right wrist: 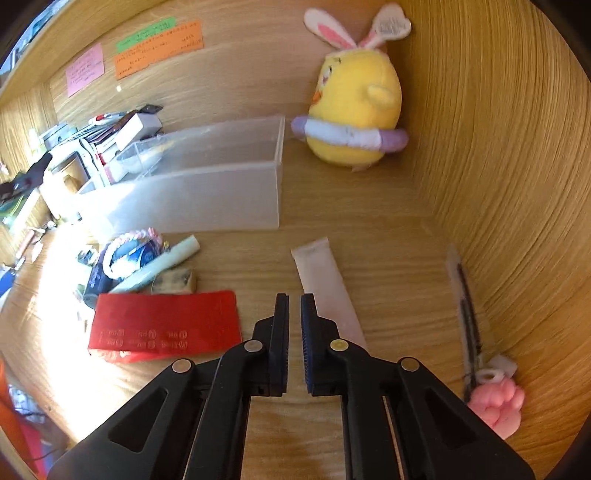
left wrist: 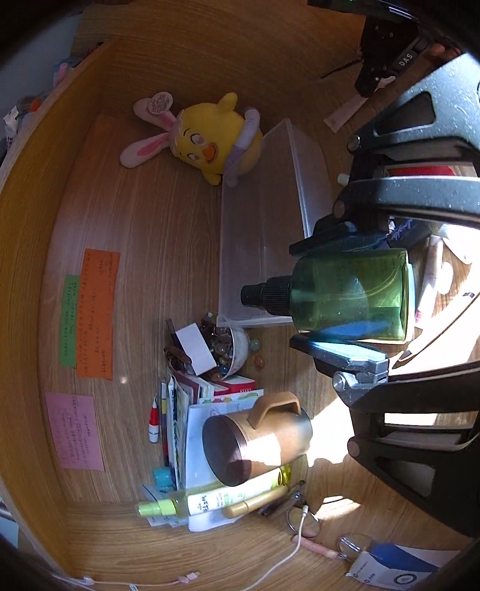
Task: Organize objects
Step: 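Carry both items over the clear box and release them inside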
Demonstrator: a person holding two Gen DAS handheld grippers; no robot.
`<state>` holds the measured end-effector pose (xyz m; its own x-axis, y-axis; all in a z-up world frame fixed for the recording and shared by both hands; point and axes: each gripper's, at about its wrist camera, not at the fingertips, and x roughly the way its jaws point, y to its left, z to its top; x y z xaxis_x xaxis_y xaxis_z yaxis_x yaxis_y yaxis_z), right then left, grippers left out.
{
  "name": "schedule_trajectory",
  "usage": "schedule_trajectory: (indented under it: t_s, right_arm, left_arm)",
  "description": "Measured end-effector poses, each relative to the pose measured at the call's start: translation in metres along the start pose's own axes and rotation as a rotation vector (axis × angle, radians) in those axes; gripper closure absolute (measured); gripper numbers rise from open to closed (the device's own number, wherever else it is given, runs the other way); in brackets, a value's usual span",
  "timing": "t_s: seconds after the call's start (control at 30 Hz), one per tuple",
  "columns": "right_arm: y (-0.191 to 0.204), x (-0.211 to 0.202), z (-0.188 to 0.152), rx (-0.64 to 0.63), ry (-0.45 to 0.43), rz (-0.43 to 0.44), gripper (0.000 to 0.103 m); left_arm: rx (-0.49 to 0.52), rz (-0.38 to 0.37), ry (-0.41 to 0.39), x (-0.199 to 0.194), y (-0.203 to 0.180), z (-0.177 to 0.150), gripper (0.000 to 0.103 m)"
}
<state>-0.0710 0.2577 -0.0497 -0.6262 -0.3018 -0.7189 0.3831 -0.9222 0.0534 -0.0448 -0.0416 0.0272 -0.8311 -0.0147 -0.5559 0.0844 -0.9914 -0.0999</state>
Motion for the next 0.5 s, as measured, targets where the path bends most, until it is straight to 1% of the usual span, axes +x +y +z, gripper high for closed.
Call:
schedule_trajectory:
  t_s: [0.03, 0.07, 0.1, 0.13, 0.17, 0.23, 0.3, 0.43, 0.47, 0.5]
  right_arm:
    - [-0.003, 0.0, -0.002, 0.008, 0.011, -0.003, 0.092]
    - [-0.004, 0.001, -0.004, 0.011, 0.014, -0.01, 0.084]
    - [-0.006, 0.0, -0.006, 0.01, 0.013, -0.028, 0.072]
    - [-0.007, 0.0, -0.007, 0.007, 0.009, -0.042, 0.066]
    - [-0.008, 0.0, -0.009, 0.001, 0.005, -0.061, 0.058]
    - [-0.011, 0.002, -0.011, -0.01, 0.013, -0.087, 0.057]
    - [-0.015, 0.008, -0.013, -0.013, 0.04, -0.091, 0.057]
    - [-0.023, 0.014, -0.019, -0.005, 0.068, -0.089, 0.057]
    - [-0.024, 0.015, -0.02, -0.001, 0.068, -0.09, 0.059]
    - [-0.025, 0.014, -0.021, 0.001, 0.059, -0.09, 0.066]
  left_arm:
    - [0.007, -0.006, 0.005, 0.005, -0.002, 0.004, 0.061]
    - [0.012, -0.011, 0.012, 0.01, -0.003, 0.007, 0.061]
    - [0.016, -0.018, 0.02, 0.015, -0.004, 0.01, 0.061]
    - [0.019, -0.028, 0.029, 0.02, -0.005, 0.013, 0.061]
    - [0.019, -0.036, 0.042, 0.026, -0.006, 0.016, 0.061]
    - [0.018, -0.057, 0.074, 0.039, -0.007, 0.022, 0.061]
    - [0.017, -0.068, 0.108, 0.053, -0.008, 0.028, 0.061]
    - [0.027, -0.059, 0.163, 0.078, -0.01, 0.036, 0.061]
    - [0.028, -0.058, 0.176, 0.084, -0.011, 0.038, 0.061]
    - [0.028, -0.056, 0.188, 0.089, -0.011, 0.04, 0.061]
